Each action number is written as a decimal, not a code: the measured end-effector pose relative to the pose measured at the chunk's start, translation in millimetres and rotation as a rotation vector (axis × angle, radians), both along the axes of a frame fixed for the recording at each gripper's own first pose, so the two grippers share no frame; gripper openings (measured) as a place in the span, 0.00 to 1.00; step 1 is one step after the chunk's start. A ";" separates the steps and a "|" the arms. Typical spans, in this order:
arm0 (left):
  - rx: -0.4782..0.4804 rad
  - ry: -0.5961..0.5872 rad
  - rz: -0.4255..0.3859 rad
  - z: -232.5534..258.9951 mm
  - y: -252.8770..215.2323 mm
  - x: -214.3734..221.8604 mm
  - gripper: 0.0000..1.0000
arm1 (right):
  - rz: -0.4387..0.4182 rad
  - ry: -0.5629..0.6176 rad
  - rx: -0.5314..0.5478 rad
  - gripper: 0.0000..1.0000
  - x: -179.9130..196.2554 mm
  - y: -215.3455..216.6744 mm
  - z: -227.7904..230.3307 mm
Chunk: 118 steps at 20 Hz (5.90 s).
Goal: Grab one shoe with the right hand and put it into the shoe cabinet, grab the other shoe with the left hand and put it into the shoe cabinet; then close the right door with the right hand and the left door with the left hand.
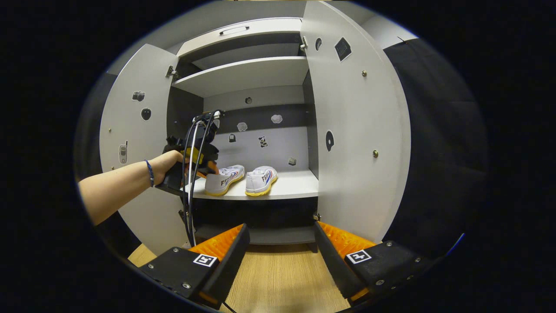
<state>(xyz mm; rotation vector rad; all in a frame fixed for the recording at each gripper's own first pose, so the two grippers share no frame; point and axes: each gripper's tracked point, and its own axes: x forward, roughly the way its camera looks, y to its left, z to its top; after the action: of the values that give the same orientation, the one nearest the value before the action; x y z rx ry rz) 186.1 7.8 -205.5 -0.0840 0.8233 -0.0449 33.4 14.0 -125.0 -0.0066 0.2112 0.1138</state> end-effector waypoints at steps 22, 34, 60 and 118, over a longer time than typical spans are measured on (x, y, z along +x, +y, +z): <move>0.039 -0.570 -0.030 198.6 3.7 -180.9 0.97 | -0.130 -0.076 0.009 0.92 -42.1 -79.0 50.1; 0.024 -0.601 -0.016 218.1 20.5 -299.4 0.97 | -0.285 -0.097 -0.024 0.92 -10.4 -175.7 40.0; 0.054 -0.666 0.078 244.8 114.1 -336.7 0.96 | -0.117 -0.096 -0.030 0.88 47.6 -87.6 22.1; 0.028 -0.526 0.048 88.7 217.9 -279.6 0.95 | -0.072 -0.113 -0.099 0.91 118.1 72.6 27.5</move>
<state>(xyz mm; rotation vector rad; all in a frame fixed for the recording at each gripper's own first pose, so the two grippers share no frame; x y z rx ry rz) -93.5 225.7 -116.8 -0.0617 0.2955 -0.0086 151.5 86.6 -97.5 -0.1034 0.1039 0.0309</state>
